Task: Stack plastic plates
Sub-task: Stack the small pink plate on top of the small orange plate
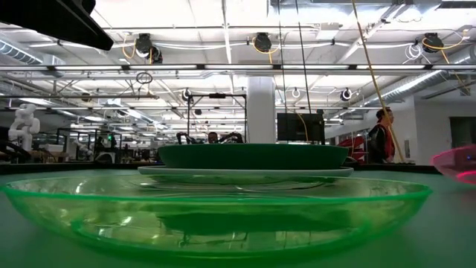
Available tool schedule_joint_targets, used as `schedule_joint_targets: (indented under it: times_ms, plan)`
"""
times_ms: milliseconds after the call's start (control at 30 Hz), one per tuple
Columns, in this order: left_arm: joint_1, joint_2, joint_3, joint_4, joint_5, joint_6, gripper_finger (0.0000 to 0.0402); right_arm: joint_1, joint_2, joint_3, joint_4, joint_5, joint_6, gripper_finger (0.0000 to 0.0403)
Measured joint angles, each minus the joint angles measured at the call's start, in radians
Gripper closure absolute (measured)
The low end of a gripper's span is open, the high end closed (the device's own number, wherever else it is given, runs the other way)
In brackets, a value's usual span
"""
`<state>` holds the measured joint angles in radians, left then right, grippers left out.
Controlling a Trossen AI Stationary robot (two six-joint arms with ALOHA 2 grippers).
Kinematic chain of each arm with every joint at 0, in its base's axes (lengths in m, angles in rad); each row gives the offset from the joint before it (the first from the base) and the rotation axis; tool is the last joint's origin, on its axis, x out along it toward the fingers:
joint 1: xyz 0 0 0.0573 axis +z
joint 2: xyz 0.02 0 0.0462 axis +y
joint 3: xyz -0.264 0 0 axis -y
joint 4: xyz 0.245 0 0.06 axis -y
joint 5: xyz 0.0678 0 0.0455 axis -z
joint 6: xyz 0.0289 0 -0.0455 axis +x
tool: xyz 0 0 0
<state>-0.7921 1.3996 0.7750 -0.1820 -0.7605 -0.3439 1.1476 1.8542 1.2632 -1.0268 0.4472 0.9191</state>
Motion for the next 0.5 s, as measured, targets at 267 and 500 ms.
schedule_joint_targets:
  times_ms: [267, 500]
  plan:
    - [0.0, 0.0, 0.0, 0.0, 0.0, -0.001, 0.0259, 0.0, 0.0, 0.08, -0.07, 0.152, -0.071, 0.0403]
    - [0.0, 0.0, 0.0, 0.0, 0.0, -0.001, 0.0259, -0.013, 0.0, 0.105, -0.131, 0.273, -0.129, 0.0403]
